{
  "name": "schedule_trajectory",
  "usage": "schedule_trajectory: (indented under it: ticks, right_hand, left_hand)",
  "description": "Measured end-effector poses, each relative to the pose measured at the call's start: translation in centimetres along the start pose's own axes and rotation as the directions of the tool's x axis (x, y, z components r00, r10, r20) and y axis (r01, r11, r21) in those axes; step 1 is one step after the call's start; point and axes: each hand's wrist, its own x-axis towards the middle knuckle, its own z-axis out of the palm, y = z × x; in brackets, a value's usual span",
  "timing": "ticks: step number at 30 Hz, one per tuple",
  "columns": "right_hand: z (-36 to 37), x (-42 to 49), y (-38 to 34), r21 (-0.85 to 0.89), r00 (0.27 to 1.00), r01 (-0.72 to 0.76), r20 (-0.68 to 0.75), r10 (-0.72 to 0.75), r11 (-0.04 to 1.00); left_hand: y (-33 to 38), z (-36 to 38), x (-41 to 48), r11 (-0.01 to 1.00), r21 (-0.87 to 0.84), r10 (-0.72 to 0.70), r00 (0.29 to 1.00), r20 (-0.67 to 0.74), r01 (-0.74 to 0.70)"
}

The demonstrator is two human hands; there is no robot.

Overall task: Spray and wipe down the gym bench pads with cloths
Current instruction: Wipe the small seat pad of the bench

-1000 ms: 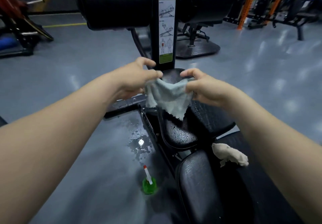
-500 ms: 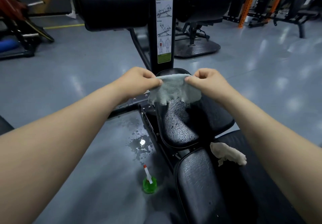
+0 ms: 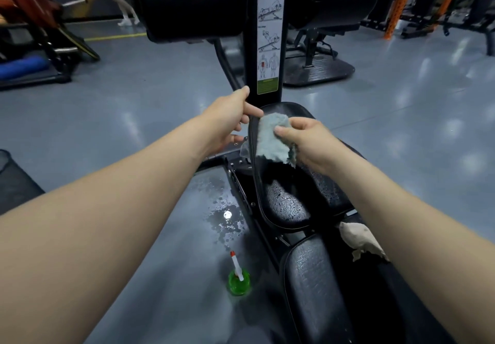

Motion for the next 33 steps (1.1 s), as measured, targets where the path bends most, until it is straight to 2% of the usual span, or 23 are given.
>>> schedule_trajectory:
  ticks: [2,3,5,6,7,9,11,13,16,22,25,28,33]
  right_hand:
    - [-1.1,0.9,-0.9,-0.083,0.991,0.038,-0.126,-0.049,0.996]
    - [-1.8,1.7,-1.4,-0.178,0.97,0.067,-0.217,-0.106,0.982]
    - [-3.3,3.0,-2.1,-0.403,0.895,0.109,-0.359,-0.266,0.909]
    - [-4.0,3.8,-2.1,-0.502,0.862,0.116,-0.379,-0.338,0.857]
    - [-4.6,4.3,-1.9,-0.596,0.844,0.098,-0.374,-0.384,0.797]
    - [-4.8,4.8,-1.0,-0.764,0.878,0.011,-0.301,-0.372,0.645]
    - [-4.5,4.7,0.6,-0.887,0.956,-0.006,-0.141,-0.258,0.463]
    - [-4.3,4.3,1.4,-0.934,0.985,0.037,-0.027,-0.172,0.357]
    - [-5.2,4.2,1.5,-0.928,0.989,0.051,-0.003,-0.146,0.368]
    - [-6.0,6.4,1.7,-0.931,0.99,0.079,0.032,-0.137,0.357]
    - [-5.7,8.1,1.5,-0.931,0.985,0.083,0.022,-0.173,0.355]
    - [-5.6,10.4,1.1,-0.912,0.977,0.085,-0.003,-0.215,0.401]
    - [-5.4,13.9,-0.6,-0.856,0.989,0.048,-0.031,-0.145,0.515]
  left_hand:
    - [-0.6,0.1,0.1,1.0,0.019,-0.024,0.999,-0.042,0.025]
    - [-1.2,0.1,0.2,0.998,0.047,-0.04,0.998,-0.048,0.043]
    - [-2.4,0.4,0.7,0.988,0.149,-0.044,0.998,-0.034,0.049]
    - [-3.2,0.5,1.2,0.977,0.21,-0.038,0.999,-0.028,0.043]
    - [-3.7,0.6,1.5,0.958,0.284,-0.024,0.999,-0.035,0.033]
    - [-4.3,1.0,2.0,0.91,0.415,0.002,1.0,-0.023,0.008]
    - [-4.6,1.4,2.4,0.87,0.492,0.021,0.999,0.03,-0.033]
    - [-4.9,1.9,3.0,0.848,0.522,0.037,0.993,0.111,-0.091]
    - [-5.4,2.6,3.9,0.739,0.665,-0.022,0.982,0.187,-0.11]
    - [-6.0,3.6,5.9,0.611,0.781,-0.005,0.986,0.166,-0.129]
    - [-6.5,4.0,6.8,0.575,0.81,-0.008,0.989,0.148,-0.116]
    - [-6.6,4.2,7.1,0.553,0.826,-0.012,0.99,0.143,-0.112]
    - [-7.0,4.5,6.9,0.565,0.819,-0.015,0.991,0.13,-0.098]
